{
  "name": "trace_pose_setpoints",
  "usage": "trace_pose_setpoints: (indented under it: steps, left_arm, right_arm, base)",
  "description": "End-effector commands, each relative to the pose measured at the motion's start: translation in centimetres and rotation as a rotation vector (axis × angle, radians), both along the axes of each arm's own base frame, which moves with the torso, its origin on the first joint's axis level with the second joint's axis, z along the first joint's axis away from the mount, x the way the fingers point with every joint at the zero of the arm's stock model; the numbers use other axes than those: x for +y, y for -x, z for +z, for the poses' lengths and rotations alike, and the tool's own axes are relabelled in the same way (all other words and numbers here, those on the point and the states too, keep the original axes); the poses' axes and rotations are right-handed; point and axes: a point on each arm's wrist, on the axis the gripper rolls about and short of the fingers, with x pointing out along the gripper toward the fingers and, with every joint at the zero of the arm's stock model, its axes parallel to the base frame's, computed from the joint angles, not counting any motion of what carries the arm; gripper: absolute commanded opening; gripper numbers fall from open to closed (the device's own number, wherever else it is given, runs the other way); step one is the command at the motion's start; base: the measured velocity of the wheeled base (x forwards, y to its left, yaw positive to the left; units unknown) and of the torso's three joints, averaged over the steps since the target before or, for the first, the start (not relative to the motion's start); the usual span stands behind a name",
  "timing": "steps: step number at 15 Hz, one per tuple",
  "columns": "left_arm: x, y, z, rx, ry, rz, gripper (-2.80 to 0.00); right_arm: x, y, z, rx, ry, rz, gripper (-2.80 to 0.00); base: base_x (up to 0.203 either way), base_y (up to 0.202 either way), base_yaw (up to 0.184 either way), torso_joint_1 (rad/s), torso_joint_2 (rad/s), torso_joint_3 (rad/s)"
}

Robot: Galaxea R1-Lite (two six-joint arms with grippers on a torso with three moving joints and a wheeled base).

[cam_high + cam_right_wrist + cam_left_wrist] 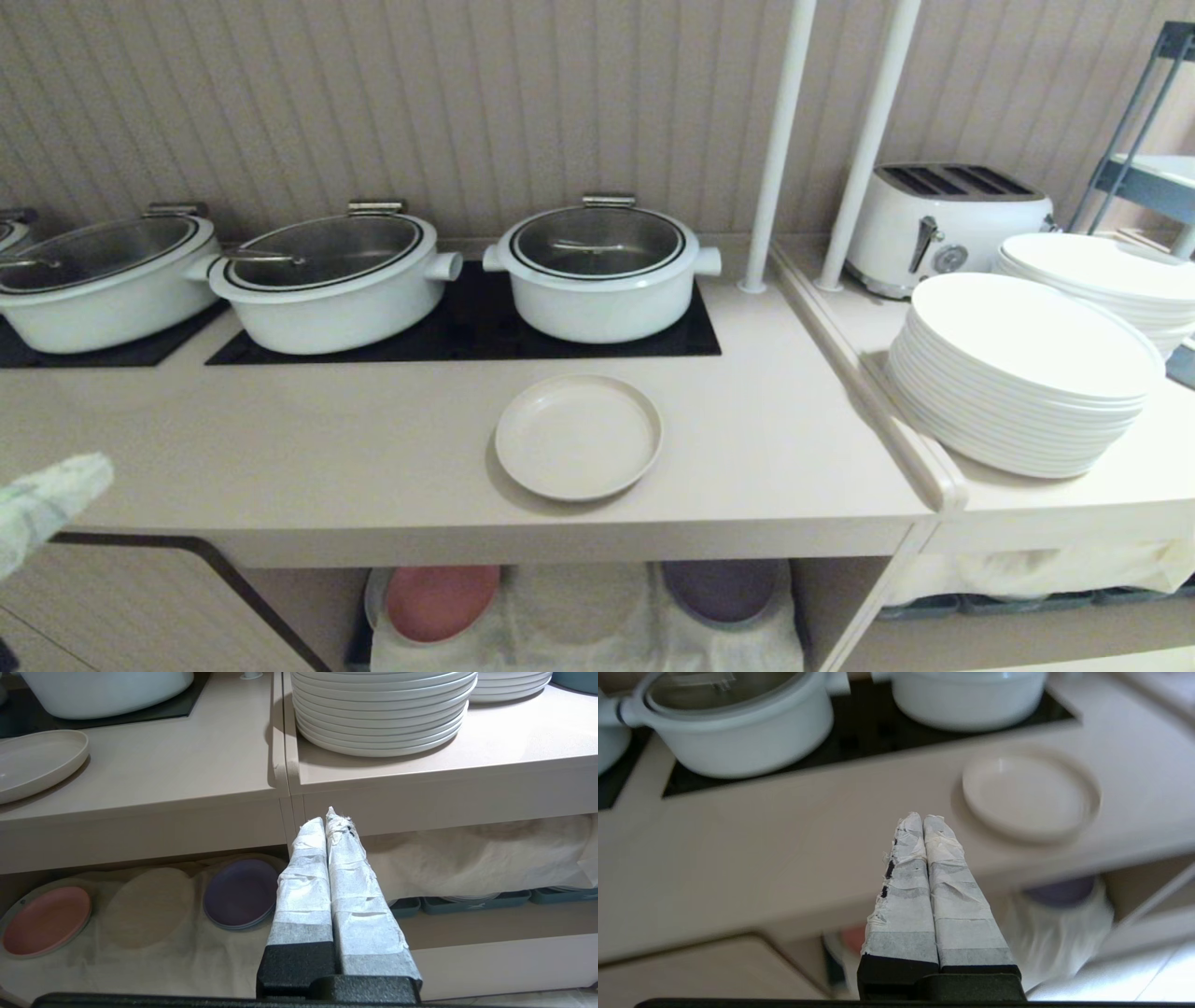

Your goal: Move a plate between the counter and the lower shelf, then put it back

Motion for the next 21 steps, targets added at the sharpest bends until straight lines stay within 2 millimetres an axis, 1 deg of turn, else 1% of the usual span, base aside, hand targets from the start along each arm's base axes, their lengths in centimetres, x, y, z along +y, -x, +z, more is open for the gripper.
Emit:
trace_pose_setpoints:
  steps: [1, 4, 5, 6, 8, 11, 13, 17, 21]
  left_arm:
    - [0.1, 2.6, -2.4, -0.05, -0.018, 0.015, -2.8]
    - [0.0, 5.1, -6.6, -0.087, -0.05, 0.035, -2.8]
    - [0.0, 5.5, -8.1, -0.085, -0.058, 0.056, -2.8]
    - [0.1, 5.5, -9.4, -0.061, -0.075, 0.094, -2.8]
    - [0.3, 5.4, -10.3, -0.035, -0.1, 0.173, -2.8]
    - [0.5, 5.7, -10.8, -0.05, -0.15, 0.119, -2.8]
    - [0.4, 6.0, -11.6, -0.047, -0.171, 0.136, -2.8]
    - [0.3, 7.1, -11.9, -0.067, -0.165, 0.079, -2.8]
    - [0.3, 7.1, -11.9, -0.067, -0.16, 0.087, -2.8]
  right_arm:
    - [0.0, 0.0, 0.0, 0.0, 0.0, -0.001, -2.8]
    - [0.0, 0.0, 0.0, 0.0, 0.0, 0.0, -2.8]
    - [0.0, 0.0, 0.0, 0.0, 0.0, -0.001, -2.8]
    - [0.0, 0.0, 0.0, 0.0, 0.0, 0.0, -2.8]
    - [0.0, 0.0, 0.0, 0.0, 0.0, 0.0, -2.8]
    - [0.0, 0.0, 0.0, 0.0, 0.0, 0.0, -2.8]
    - [0.0, 0.0, 0.0, 0.0, 0.0, 0.0, -2.8]
    - [0.0, 0.0, 0.0, 0.0, 0.0, 0.0, -2.8]
    - [0.0, 0.0, 0.0, 0.0, 0.0, -0.001, -2.8]
  base:
    - [0.0, 0.0, 0.0, 0.0, 0.0, 0.0]
    - [0.0, 0.0, 0.0, 0.0, 0.0, 0.0]
    - [0.0, 0.0, 0.0, 0.0, 0.0, 0.0]
    - [0.0, 0.0, 0.0, 0.0, 0.0, 0.0]
    - [0.0, 0.0, 0.0, 0.0, 0.0, 0.0]
    - [0.0, 0.0, 0.0, 0.0, 0.0, 0.0]
    - [0.0, 0.0, 0.0, 0.0, 0.0, 0.0]
    - [0.0, 0.0, 0.0, 0.0, 0.0, 0.0]
    - [0.0, 0.0, 0.0, 0.0, 0.0, 0.0]
